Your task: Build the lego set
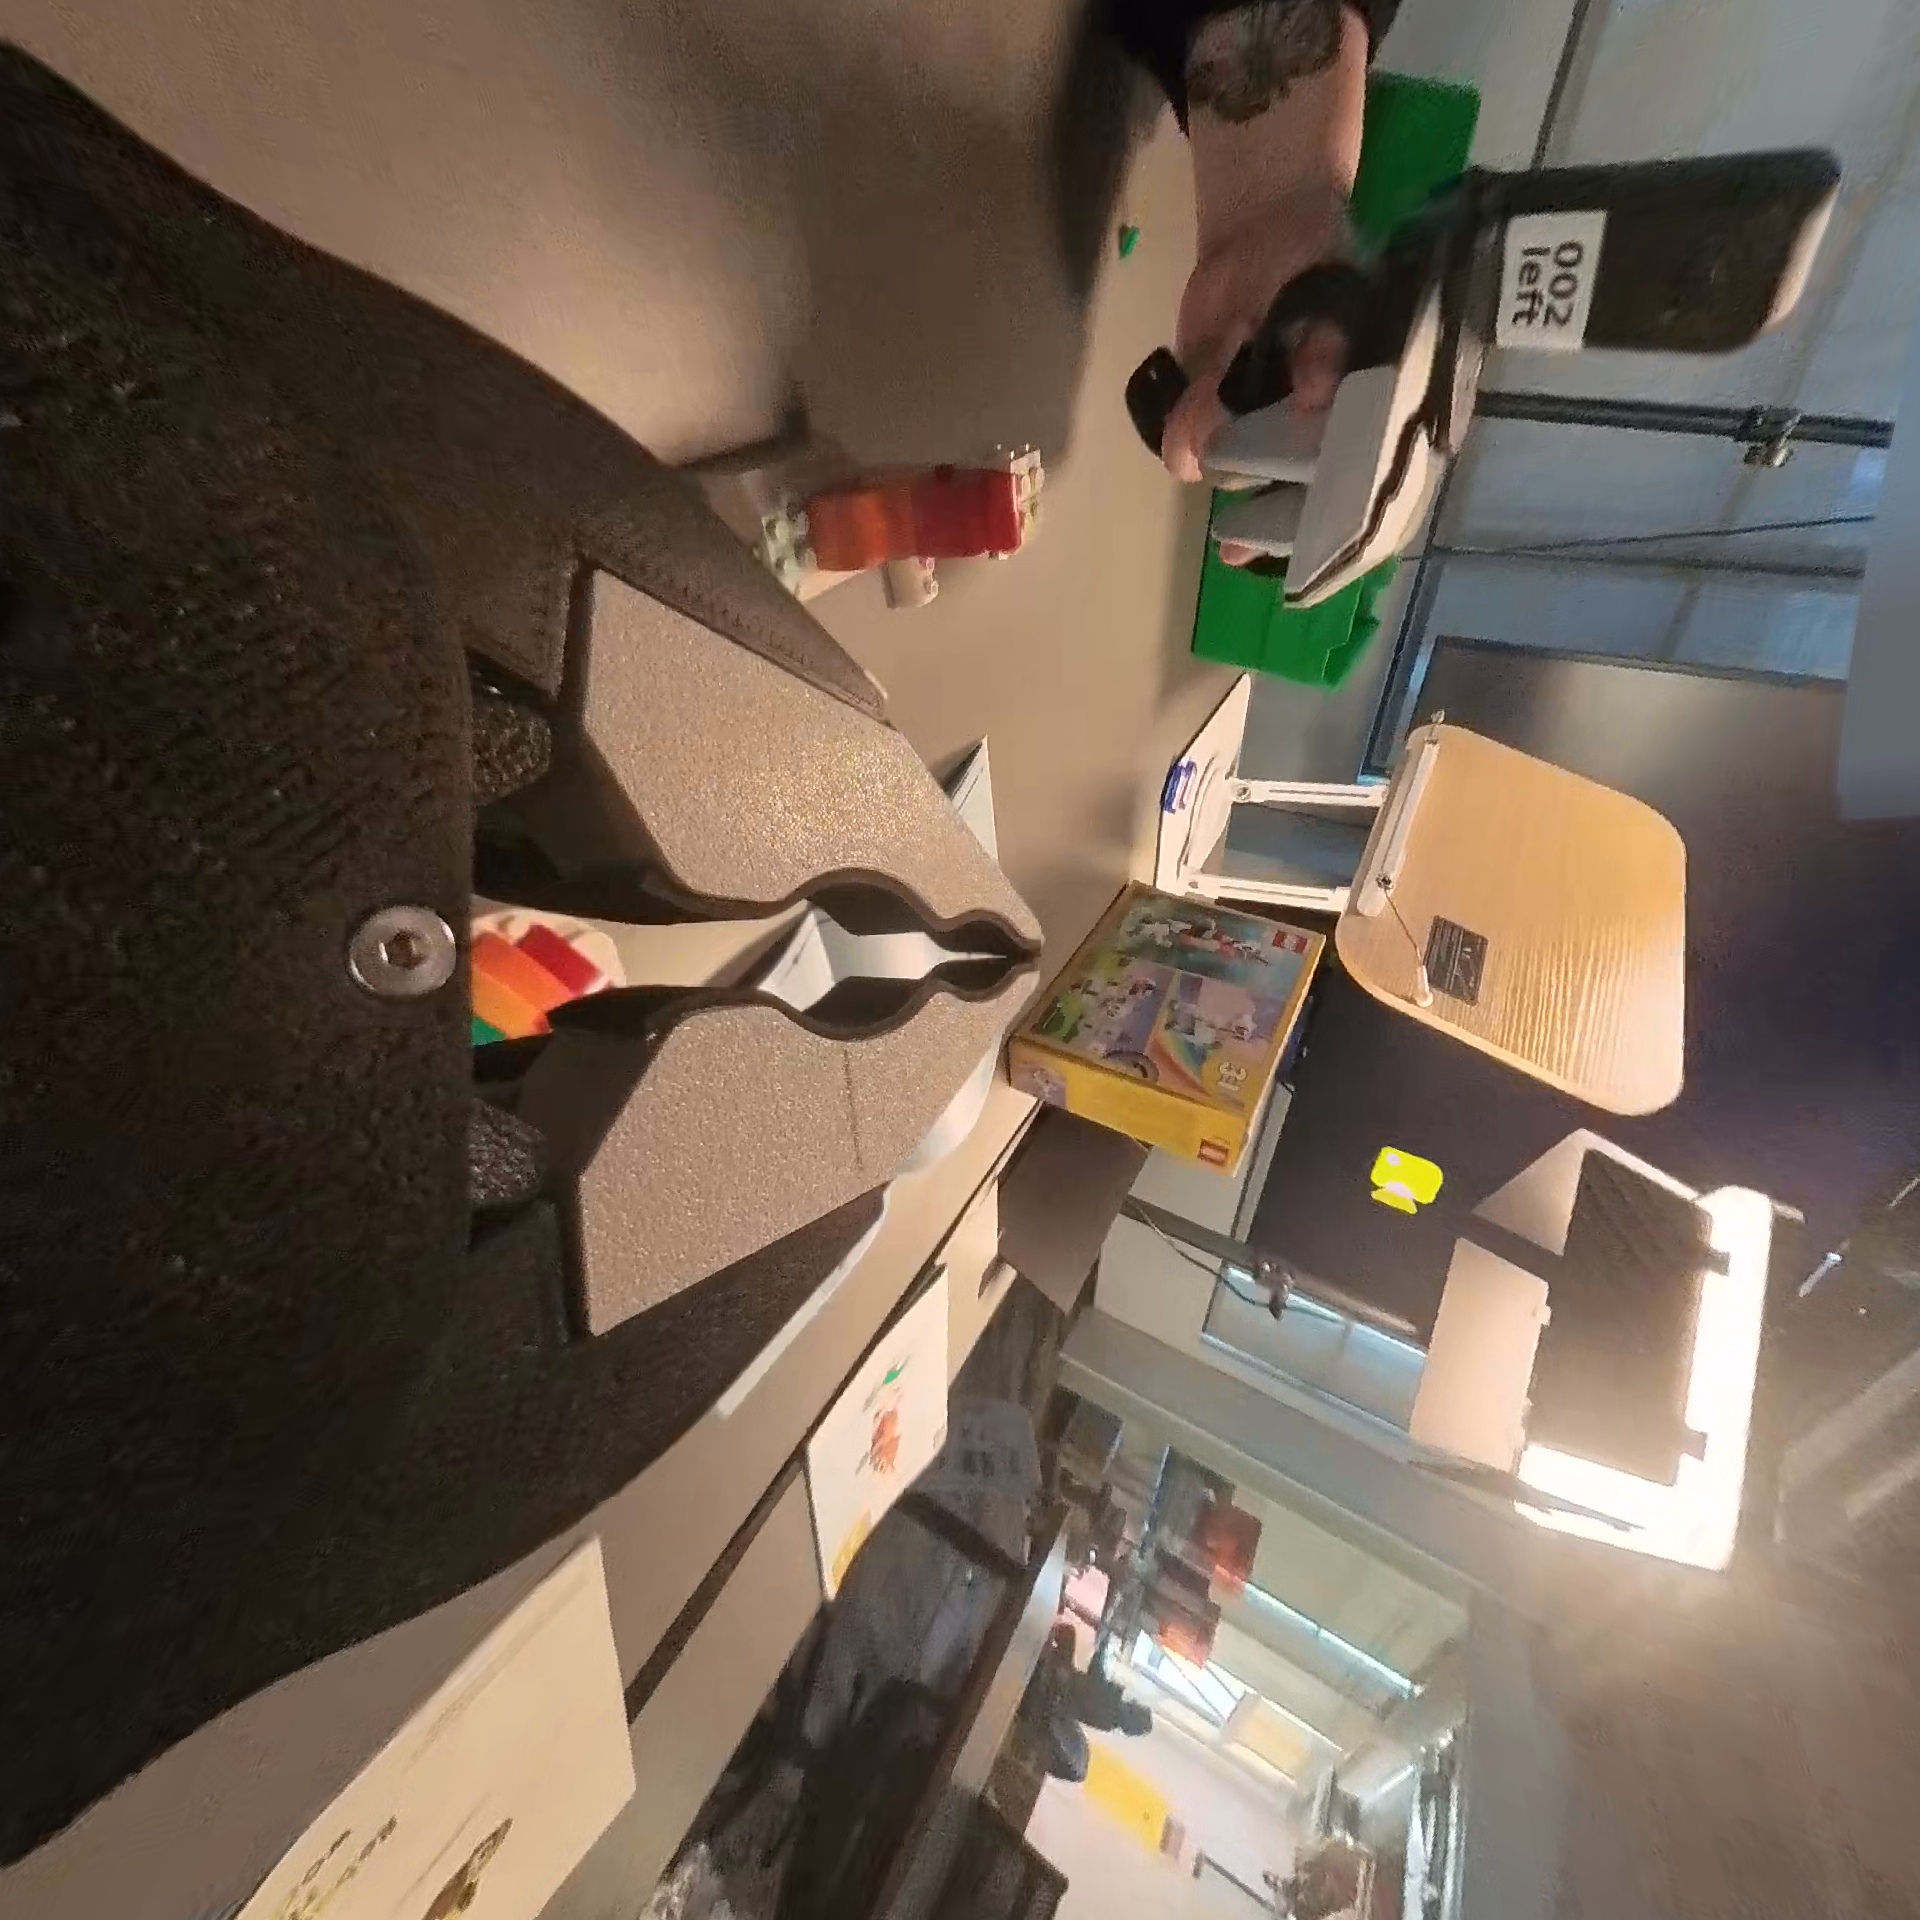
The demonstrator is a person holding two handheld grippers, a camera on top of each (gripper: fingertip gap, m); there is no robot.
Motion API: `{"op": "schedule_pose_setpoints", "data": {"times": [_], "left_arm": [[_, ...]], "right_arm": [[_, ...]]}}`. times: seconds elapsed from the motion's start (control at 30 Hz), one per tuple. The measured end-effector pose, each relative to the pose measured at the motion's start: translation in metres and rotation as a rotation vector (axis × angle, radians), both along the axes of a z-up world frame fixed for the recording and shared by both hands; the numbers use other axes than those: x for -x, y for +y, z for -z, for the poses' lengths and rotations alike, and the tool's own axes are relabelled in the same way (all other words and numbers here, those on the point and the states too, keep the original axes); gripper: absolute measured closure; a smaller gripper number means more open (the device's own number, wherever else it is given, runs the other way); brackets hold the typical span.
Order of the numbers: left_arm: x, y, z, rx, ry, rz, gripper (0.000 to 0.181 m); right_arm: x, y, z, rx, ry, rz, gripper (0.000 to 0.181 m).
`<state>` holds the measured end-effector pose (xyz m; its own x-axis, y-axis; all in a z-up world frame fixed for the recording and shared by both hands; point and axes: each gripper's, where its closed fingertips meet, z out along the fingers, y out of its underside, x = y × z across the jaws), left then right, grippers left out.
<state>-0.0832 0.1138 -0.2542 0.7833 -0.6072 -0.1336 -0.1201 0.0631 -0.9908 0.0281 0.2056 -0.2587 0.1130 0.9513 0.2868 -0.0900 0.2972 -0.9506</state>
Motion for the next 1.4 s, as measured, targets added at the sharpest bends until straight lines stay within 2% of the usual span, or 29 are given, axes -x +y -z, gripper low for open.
{"op": "schedule_pose_setpoints", "data": {"times": [0.1, 0.13, 0.27, 0.47, 0.67, 0.77, 0.83, 0.9, 0.97, 1.07, 1.13, 1.3, 1.4], "left_arm": [[0.004, -0.003, -0.002, -0.101, 0.021, -0.040, 0.180], [0.003, -0.005, -0.005, -0.129, 0.015, -0.042, 0.174], [0.004, -0.009, -0.021, -0.249, -0.020, -0.111, 0.168], [0.042, -0.017, -0.055, -0.407, -0.069, -0.311, 0.169], [0.079, -0.021, -0.070, -0.374, -0.039, -0.376, 0.170], [0.088, -0.041, -0.093, -0.337, -0.096, -0.362, 0.167], [0.091, -0.056, -0.094, -0.243, -0.049, -0.357, 0.166], [0.088, -0.070, -0.069, -0.038, 0.058, -0.318, 0.162], [0.084, -0.089, -0.025, 0.188, 0.196, -0.267, 0.160], [0.081, -0.119, 0.039, 0.395, 0.390, -0.207, 0.167], [0.080, -0.132, 0.065, 0.493, 0.412, -0.188, 0.169], [0.086, -0.143, 0.089, 0.617, 0.348, -0.174, 0.170], [0.087, -0.148, 0.102, 0.674, 0.364, -0.148, 0.168]], "right_arm": [[0.001, -0.001, -0.001, -0.040, 0.027, 0.022, 0.180], [0.001, -0.001, -0.002, -0.047, 0.038, 0.028, 0.179], [-0.004, 0.010, -0.005, -0.076, 0.067, 0.097, 0.178], [-0.016, 0.030, -0.013, -0.026, 0.135, 0.184, 0.179], [-0.022, 0.042, -0.013, 0.000, 0.157, 0.237, 0.179], [-0.026, 0.046, -0.014, -0.003, 0.163, 0.264, 0.179], [-0.025, 0.046, -0.014, -0.005, 0.164, 0.261, 0.179], [-0.024, 0.045, -0.014, -0.014, 0.157, 0.259, 0.179], [-0.022, 0.044, -0.013, -0.025, 0.147, 0.254, 0.179], [-0.019, 0.044, -0.011, -0.033, 0.132, 0.253, 0.179], [-0.019, 0.045, -0.011, -0.032, 0.131, 0.255, 0.179], [-0.019, 0.045, -0.010, -0.035, 0.125, 0.258, 0.180], [-0.018, 0.044, -0.009, -0.038, 0.119, 0.255, 0.179]]}}
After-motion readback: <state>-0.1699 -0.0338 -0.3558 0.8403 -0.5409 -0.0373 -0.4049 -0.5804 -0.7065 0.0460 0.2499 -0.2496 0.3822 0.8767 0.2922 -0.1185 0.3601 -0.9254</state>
